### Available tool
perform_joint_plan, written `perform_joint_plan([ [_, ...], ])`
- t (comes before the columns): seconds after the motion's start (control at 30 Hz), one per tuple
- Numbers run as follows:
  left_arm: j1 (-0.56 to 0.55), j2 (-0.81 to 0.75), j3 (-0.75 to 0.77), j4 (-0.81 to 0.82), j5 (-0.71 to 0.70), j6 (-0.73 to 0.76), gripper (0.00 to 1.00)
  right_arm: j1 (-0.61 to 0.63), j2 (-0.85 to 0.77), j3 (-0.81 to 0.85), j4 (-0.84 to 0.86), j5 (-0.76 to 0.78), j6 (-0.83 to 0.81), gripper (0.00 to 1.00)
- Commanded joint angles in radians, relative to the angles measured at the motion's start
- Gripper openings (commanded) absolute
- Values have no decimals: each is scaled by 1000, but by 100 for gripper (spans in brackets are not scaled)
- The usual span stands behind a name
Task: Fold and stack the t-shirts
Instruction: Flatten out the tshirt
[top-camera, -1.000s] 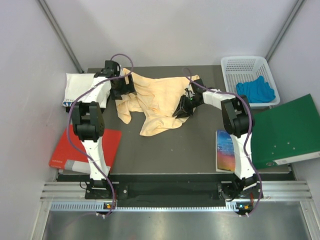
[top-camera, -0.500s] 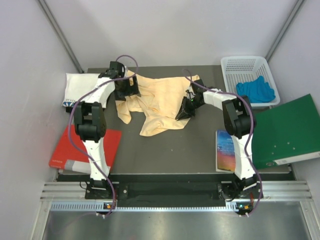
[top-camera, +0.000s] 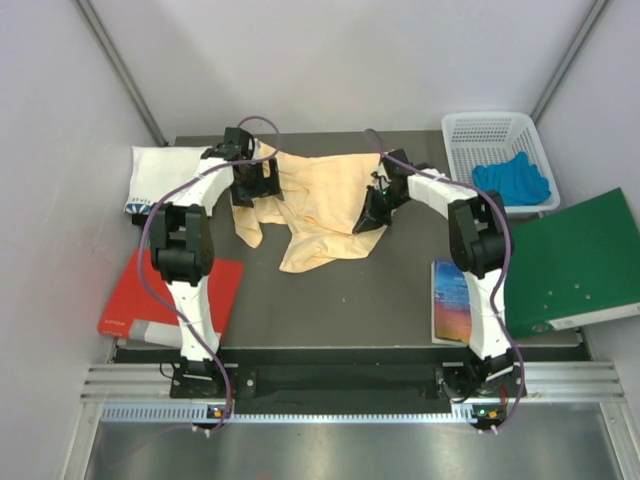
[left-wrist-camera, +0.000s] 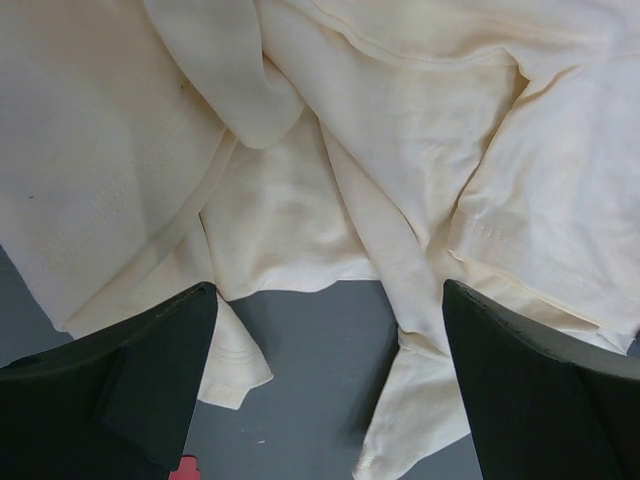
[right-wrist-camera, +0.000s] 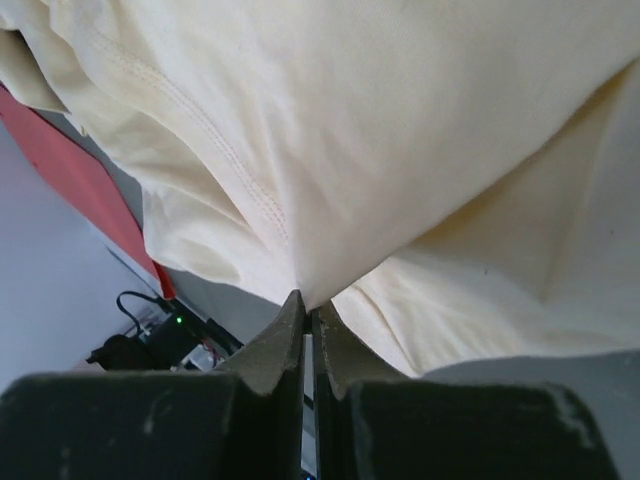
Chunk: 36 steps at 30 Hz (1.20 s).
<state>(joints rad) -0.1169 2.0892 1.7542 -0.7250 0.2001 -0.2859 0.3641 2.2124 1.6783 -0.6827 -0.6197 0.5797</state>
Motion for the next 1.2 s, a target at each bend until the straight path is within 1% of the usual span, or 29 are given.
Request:
perform_joint_plan([
  [0.0,-9,-75,-10,13,-14,17,99,1,-121,87,-81,3,-38,0],
  [0.07,-10,-74,-10,12,-19,17,99,-10,-126,119,-77,-5,-29,0],
  [0.2,-13,-77,5,15,-73,2,99,-60,-102,230,23,-47,20,0],
  [0.23,-13,-77,10,24,-79,1,99,-74,-85,248,85,-49,34,0],
  [0.3,-13,-66,37,33,-82,-10,99,-117,-57,305,144,-38,81,0],
  [0.33,-13,-60,54,33,-80,-15,99,-132,-24,322,217,-40,104,0],
  [0.43,-17,-18,120,32,-91,-38,99,-189,44,368,342,-61,219,0],
  [0.47,-18,0,131,47,-102,-45,99,-200,58,374,418,-64,277,0],
  [0.57,-35,38,171,82,-157,-82,99,-237,101,391,495,-64,342,0],
  [0.6,-39,55,189,78,-171,-96,99,-246,112,399,503,-67,350,0],
  [0.63,-44,75,241,67,-186,-99,98,-249,124,399,508,-74,358,0],
  [0.7,-64,144,301,15,-246,-92,97,-254,128,390,512,-74,364,0],
  [0.73,-72,181,354,1,-261,-87,96,-254,127,385,515,-72,361,0],
  [0.77,-82,196,370,-8,-298,-85,95,-254,127,377,517,-71,359,0],
  [0.83,-87,232,401,-11,-314,-96,94,-258,125,359,531,-66,359,0],
  [0.9,-87,253,424,-31,-352,-120,89,-264,125,345,543,-61,362,0],
  [0.97,-87,293,468,-62,-387,-131,87,-269,132,342,554,-63,374,0],
  [1.0,-87,304,482,-80,-431,-145,86,-274,133,342,557,-64,378,0],
  [1.07,-87,312,487,-111,-468,-156,86,-278,139,345,565,-69,384,0],
  [1.17,-87,252,423,-53,-472,-150,87,-283,145,344,561,-80,382,0],
])
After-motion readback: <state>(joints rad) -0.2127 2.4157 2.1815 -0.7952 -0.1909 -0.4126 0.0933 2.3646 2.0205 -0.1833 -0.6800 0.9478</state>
